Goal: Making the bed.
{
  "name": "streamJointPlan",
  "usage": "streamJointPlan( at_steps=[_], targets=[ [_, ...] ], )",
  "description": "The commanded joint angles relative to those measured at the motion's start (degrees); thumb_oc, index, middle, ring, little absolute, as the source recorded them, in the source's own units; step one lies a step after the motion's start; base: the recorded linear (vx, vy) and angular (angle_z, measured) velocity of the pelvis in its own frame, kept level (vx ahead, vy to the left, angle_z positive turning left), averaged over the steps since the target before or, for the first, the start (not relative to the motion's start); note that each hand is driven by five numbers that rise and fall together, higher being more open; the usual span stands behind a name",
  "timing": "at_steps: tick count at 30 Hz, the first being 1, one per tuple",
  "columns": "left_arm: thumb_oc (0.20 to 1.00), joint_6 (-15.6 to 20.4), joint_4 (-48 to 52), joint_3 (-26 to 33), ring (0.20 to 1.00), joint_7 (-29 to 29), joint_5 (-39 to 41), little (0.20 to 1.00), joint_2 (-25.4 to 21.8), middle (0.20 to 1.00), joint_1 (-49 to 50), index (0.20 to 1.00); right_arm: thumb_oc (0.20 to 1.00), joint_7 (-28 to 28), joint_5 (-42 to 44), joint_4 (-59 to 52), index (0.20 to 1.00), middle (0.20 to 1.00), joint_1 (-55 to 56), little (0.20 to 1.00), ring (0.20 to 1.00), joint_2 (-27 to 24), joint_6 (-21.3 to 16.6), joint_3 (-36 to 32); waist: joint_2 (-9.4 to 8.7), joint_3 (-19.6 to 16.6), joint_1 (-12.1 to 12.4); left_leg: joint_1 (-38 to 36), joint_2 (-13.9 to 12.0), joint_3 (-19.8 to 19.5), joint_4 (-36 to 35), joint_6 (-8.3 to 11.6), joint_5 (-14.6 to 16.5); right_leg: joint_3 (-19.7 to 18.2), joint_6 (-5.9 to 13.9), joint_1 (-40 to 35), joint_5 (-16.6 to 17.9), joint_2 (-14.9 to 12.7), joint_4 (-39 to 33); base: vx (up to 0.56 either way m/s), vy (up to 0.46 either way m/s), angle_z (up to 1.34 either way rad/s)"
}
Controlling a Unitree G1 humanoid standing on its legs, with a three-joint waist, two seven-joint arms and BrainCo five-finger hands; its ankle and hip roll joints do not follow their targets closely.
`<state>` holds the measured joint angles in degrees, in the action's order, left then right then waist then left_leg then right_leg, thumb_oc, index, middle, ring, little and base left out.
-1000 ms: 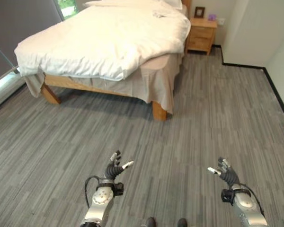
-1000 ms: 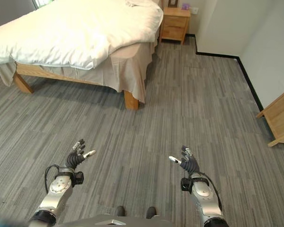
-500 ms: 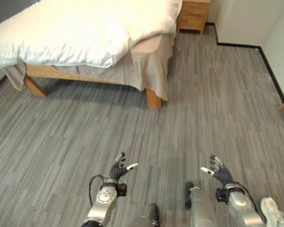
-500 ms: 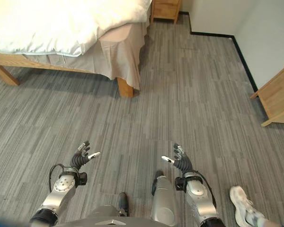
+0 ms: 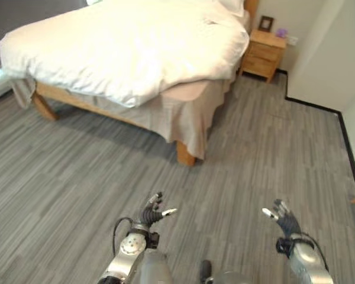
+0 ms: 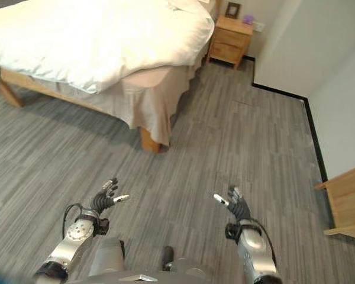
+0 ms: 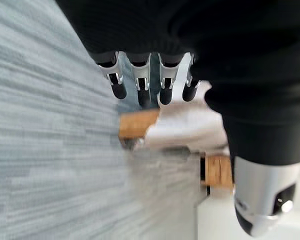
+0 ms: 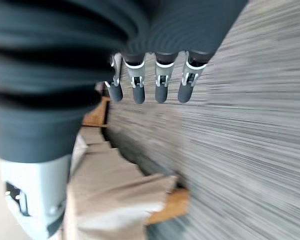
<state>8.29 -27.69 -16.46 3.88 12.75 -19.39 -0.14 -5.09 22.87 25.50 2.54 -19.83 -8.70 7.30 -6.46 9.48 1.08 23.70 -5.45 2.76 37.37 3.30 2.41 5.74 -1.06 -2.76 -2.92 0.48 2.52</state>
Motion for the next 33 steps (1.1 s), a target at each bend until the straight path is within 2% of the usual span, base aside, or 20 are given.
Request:
streamJointPlan(
  at_steps=[1,3,4,7,8,9,10,11,13,14,15,16,17,18,20,22,29,31,32,33],
  targets=[
    [1.0,3.11,3.01,-1.04,1.0,-1.28,0.8,1.0,0.24,1.0,-4.55,1.0,1.0,0.21,1.4,-4.02,1.0,1.0,0.11,1.0,1.0,-3.21,-3.31,-0.44,2.24,2.47,1.77,-7.51,2.28,2.07,-19.54,-0.82,-11.94,-2.44,3.48,-0.44,4.78,-2.17,-2.42,0.45,0.02,-0.5],
    [1.0,3.01,3.65,-1.78,1.0,-2.6,0.1,1.0,-0.08,1.0,-4.15,1.0,1.0,0.53,0.83,-3.33,1.0,1.0,-1.09,1.0,1.0,-2.91,-3.39,0.43,3.64,1.17,4.12,-8.43,5.54,1.36,-31.32,-1.37,-13.71,-3.29,3.32,-3.89,2.63,0.7,-2.4,0.54,-0.017,-0.23],
    [1.0,2.73,3.79,-2.38,1.0,-3.42,-0.43,1.0,0.01,1.0,-4.33,1.0,1.0,0.52,0.73,-2.35,1.0,1.0,-1.82,1.0,1.0,-2.58,-3.27,0.44,4.08,0.74,4.59,-9.43,6.41,4.2,-35.89,-1.04,-16.11,-3.43,3.0,-6.45,1.42,1.87,-2.82,0.57,-0.043,-0.11],
    [1.0,2.56,6.48,-2.56,1.0,-6.52,1.05,1.0,-1.02,1.0,-2.54,1.0,1.0,2.0,1.39,-3.69,1.0,1.0,-1.69,1.0,1.0,-0.96,-2.46,-0.04,3.34,-0.96,6.37,-12.11,6.66,9.78,-36.36,-2.51,-14.77,-4.11,3.8,-8.77,0.03,2.47,-0.65,0.61,-0.011,-0.34],
    [1.0,2.5,5.82,-3.2,1.0,-7.83,1.93,1.0,-1.05,1.0,-1.68,1.0,1.0,2.36,0.6,-2.29,1.0,1.0,-1.93,1.0,1.0,1.04,-2.82,1.66,2.18,-2.84,7.04,-15.39,8.22,10.27,-37.28,-5.37,-11.22,-2.54,8.17,-7.11,4.25,0.68,9.7,0.31,0.072,-0.58],
    [1.0,2.5,5.83,-3.2,1.0,-7.84,1.94,1.0,-1.06,1.0,-1.68,1.0,1.0,2.36,0.59,-2.28,1.0,1.0,-1.94,1.0,1.0,1.05,-2.83,1.66,2.25,-2.98,7.2,-15.22,8.04,10.41,-37.3,-5.35,-11.29,-2.71,8.13,-6.86,4.39,0.8,9.72,0.41,0.109,-0.58],
    [1.0,2.33,6.39,-3.25,1.0,-8.31,2.87,1.0,-1.36,1.0,-1.54,1.0,1.0,2.44,1.2,-2.39,1.0,1.0,-2.45,1.0,1.0,1.82,-2.7,1.72,2.42,-2.6,7.14,-16.59,7.78,11.37,-37.48,-6.05,-10.26,-2.03,11.55,-3.81,9.12,0.11,18.15,0.31,0.073,-0.57],
    [1.0,2.61,7.37,-4.45,1.0,-9.85,5.32,1.0,-2.38,1.0,-2.2,1.0,1.0,3.4,3.36,-2.47,1.0,1.0,-2.39,1.0,1.0,2.89,-2.61,2.16,3.81,-0.97,4.41,-20.14,6.68,10.61,-36.87,-6.71,-8.56,-3.45,14.61,2.59,13.89,-1.06,29.63,0.31,0.071,-0.52],
    [1.0,2.69,8.02,-4.46,1.0,-10.76,7.3,1.0,-3.19,1.0,-2.24,1.0,1.0,4.05,3.94,-3.15,1.0,1.0,-2.09,1.0,1.0,3.3,-2.46,2.11,4.84,-0.45,3.51,-21.83,6.18,9.21,-36.79,-6.95,-7.9,-3.43,13.56,5.56,12.54,-2.37,31.88,0.24,0.031,-0.12],
    [1.0,2.68,8.04,-4.44,1.0,-10.77,7.31,1.0,-3.2,1.0,-2.24,1.0,1.0,4.05,3.94,-3.16,1.0,1.0,-2.1,1.0,1.0,3.29,-2.46,2.12,4.92,-0.56,3.53,-21.67,6.05,9.21,-36.77,-6.91,-7.95,-3.42,13.51,5.69,12.69,-2.25,31.78,0.34,0.003,0.45],
    [1.0,2.55,8.93,-4.65,1.0,-12.23,8.91,1.0,-4.5,1.0,-2.07,1.0,1.0,4.82,4.1,-3.61,1.0,1.0,-1.18,1.0,1.0,3.35,-2.35,2.27,6.04,0.02,2.07,-24.82,5.86,6.77,-38.04,-6.8,-7.22,-2.7,10.64,9.17,9.33,-5.04,29.22,0.45,-0.111,0.84],
    [1.0,2.47,9.22,-5.64,1.0,-14.47,11.25,1.0,-5.59,1.0,-2.4,1.0,1.0,5.49,3.71,-4.27,1.0,1.0,1.06,1.0,1.0,2.32,-2.14,0.88,6.39,0.01,0.26,-26.85,6.69,2.03,-39.46,-5.72,-6.61,-7.01,9.07,9.21,6.87,-6.26,18.29,0.45,-0.11,0.96],
    [1.0,2.46,9.23,-5.64,1.0,-14.48,11.26,1.0,-5.59,1.0,-2.39,1.0,1.0,5.49,3.71,-4.29,1.0,1.0,1.07,1.0,1.0,2.31,-2.13,0.88,6.5,-0.07,0.24,-26.75,6.56,2.0,-39.48,-5.69,-6.68,-6.93,9.03,9.15,7.14,-6.14,17.95,0.34,-0.151,1.25],
    [1.0,2.69,8.47,-5.92,1.0,-15.0,12.03,1.0,-5.71,1.0,-2.68,1.0,1.0,5.51,3.79,-4.45,1.0,1.0,2.32,1.0,1.0,1.89,-2.37,-0.04,6.09,-0.21,-0.64,-27.02,7.3,0.26,-39.52,-5.34,-5.75,-10.58,9.42,8.17,6.57,-6.35,10.34,0.19,-0.094,1.61],
    [1.0,2.26,5.0,-5.59,1.0,-16.08,13.87,1.0,-5.17,1.0,-3.94,1.0,1.0,5.26,2.53,-5.6,1.0,1.0,6.04,1.0,1.0,0.68,-2.49,-3.41,5.06,-0.97,-2.43,-26.72,8.81,-6.92,-39.51,-5.33,-4.1,-22.56,12.23,6.03,7.07,-4.78,0.12,0.26,-0.216,1.85],
    [1.0,2.5,4.95,-3.76,1.0,-15.62,12.39,1.0,-4.66,1.0,-1.36,1.0,1.0,4.85,1.24,-4.81,1.0,1.0,6.05,1.0,1.0,-0.14,-1.83,-3.72,4.91,-2.12,-1.66,-27.41,8.39,-7.9,-41.04,-4.88,-4.66,-20.7,12.57,5.27,8.99,-5.74,-0.96,0.19,-0.225,2.0],
    [1.0,2.48,3.17,0.6,1.0,-13.66,12.71,1.0,-2.96,1.0,1.25,1.0,1.0,5.02,0.72,-3.51,1.0,1.0,6.69,1.0,1.0,-1.1,-2.13,-6.67,4.33,-1.58,-1.1,-26.2,7.32,-11.71,-39.2,-1.98,-5.5,-16.26,9.09,1.7,7.57,-3.95,-3.58,0.06,-0.169,0.49],
    [1.0,2.09,3.36,0.32,1.0,-13.28,12.92,1.0,-2.67,1.0,0.26,1.0,1.0,4.36,2.33,-3.6,1.0,1.0,6.25,1.0,1.0,-1.36,-2.05,-8.2,3.6,-0.86,-2.05,-24.42,6.54,-6.02,-37.55,-2.21,-5.28,-13.34,8.98,0.88,7.94,-5.16,-4.55,-0.05,-0.093,0.62],
    [1.0,2.07,3.37,0.31,1.0,-13.28,12.93,1.0,-2.67,1.0,0.25,1.0,1.0,4.36,2.34,-3.6,1.0,1.0,6.24,1.0,1.0,-1.37,-2.05,-8.21,3.59,-0.86,-2.04,-24.34,6.56,-6.01,-37.39,-2.21,-5.18,-13.34,8.99,0.88,7.93,-5.18,-4.57,-0.06,-0.026,1.2],
    [1.0,1.59,2.78,-0.01,1.0,-13.45,13.49,1.0,-1.68,1.0,-0.14,1.0,1.0,4.21,2.22,-4.28,1.0,1.0,6.41,1.0,1.0,-1.78,-2.11,-8.7,3.65,-0.83,-2.84,-24.01,5.78,0.04,-37.76,-2.43,-4.92,-11.51,8.71,0.47,8.0,-5.35,-5.16,-0.03,-0.013,1.24]
  ],
)
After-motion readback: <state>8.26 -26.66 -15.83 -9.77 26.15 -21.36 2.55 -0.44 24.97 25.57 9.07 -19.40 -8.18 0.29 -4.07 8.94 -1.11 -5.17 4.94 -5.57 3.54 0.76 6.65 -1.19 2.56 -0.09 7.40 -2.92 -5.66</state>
